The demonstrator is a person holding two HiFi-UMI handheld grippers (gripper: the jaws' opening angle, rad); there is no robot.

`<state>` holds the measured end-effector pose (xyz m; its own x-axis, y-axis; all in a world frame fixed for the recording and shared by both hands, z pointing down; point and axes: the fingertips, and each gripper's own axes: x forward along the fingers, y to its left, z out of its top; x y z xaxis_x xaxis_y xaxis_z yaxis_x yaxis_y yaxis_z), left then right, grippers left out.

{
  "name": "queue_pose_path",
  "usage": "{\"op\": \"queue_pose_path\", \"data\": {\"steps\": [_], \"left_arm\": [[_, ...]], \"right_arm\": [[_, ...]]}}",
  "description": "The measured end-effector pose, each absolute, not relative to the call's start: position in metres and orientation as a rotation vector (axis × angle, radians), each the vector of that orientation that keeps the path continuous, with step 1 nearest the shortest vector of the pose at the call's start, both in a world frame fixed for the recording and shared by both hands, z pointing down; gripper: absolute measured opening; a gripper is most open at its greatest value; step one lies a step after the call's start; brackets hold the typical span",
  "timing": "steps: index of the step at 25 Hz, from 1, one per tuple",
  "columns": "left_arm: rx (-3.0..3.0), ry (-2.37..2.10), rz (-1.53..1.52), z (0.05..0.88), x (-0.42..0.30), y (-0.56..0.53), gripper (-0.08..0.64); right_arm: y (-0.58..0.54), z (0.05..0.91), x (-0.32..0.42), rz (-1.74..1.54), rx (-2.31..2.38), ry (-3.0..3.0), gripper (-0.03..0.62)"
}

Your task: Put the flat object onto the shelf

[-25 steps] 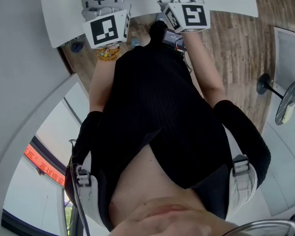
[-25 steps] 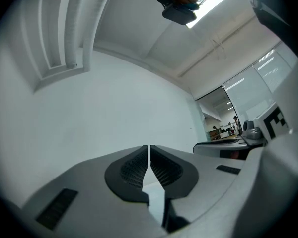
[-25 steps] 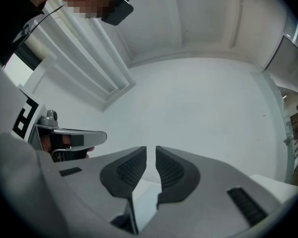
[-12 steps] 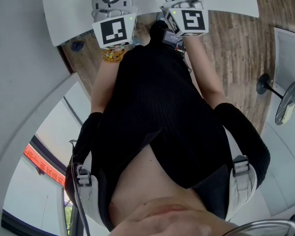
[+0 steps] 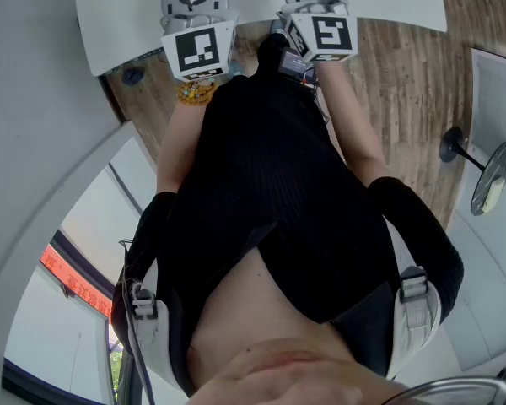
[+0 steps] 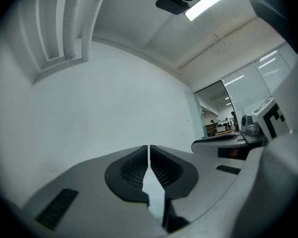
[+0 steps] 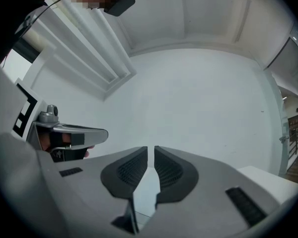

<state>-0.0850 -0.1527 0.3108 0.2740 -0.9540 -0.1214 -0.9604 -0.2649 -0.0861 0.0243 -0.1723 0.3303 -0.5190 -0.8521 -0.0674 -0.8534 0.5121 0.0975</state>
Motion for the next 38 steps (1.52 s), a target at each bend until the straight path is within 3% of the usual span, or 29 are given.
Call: {"op": "queue_pose_path", "data": {"steps": [38], "left_arm": [[-2.434, 2.015, -0.088, 0.375, -0.106, -0.198, 0.025]], "right_arm": [[-0.225, 0.379, 0.036, 0.054, -1.539, 2.867, 0.041]]}}
